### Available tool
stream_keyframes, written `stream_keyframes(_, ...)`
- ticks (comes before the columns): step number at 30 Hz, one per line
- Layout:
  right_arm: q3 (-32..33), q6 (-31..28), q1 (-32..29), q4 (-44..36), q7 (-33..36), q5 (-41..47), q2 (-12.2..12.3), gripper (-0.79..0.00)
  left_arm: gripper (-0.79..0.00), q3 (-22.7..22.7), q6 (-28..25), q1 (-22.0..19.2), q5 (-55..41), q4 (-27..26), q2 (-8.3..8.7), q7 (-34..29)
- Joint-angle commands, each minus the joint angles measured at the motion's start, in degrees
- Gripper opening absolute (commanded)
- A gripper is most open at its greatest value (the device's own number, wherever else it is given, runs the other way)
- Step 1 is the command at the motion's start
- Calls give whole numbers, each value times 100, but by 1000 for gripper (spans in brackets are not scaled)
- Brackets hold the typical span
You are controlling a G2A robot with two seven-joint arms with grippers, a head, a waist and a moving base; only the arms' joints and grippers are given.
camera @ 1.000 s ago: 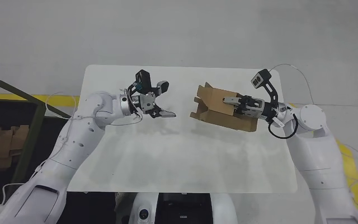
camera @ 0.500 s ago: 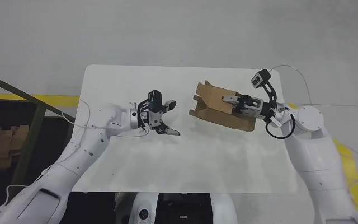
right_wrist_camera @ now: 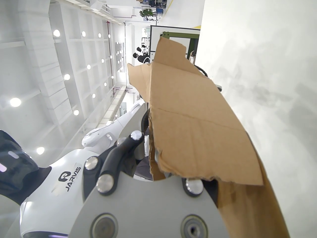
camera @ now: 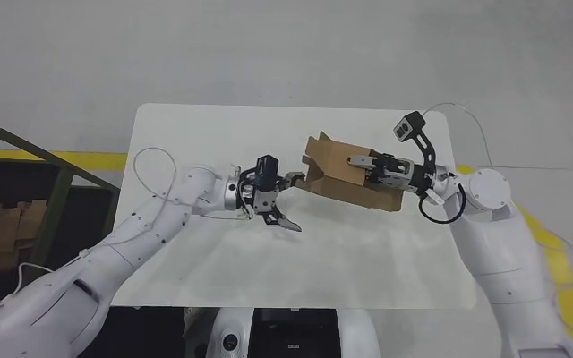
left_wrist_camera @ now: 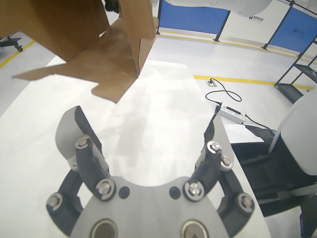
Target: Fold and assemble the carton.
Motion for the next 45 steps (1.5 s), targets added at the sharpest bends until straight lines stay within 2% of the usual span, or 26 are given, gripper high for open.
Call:
stream_keyframes(1,-30,-17,12,35,5,16,-5,-785,0,159,0,-107,199,54,-5,311)
stream_keyframes(10,-74,-89,29,74,39,61,-8,-785,0,706,0,-516,538,243,-87,985)
stream_keyframes(18,-113,-113,14,57,46,52,-7,-785,0,833,0,-706,762,269,-121,1423)
stream_keyframes(45,-245,-106,-5,-104,96,-91,7,-785,0,692,0,-788,596,431,-308,1093)
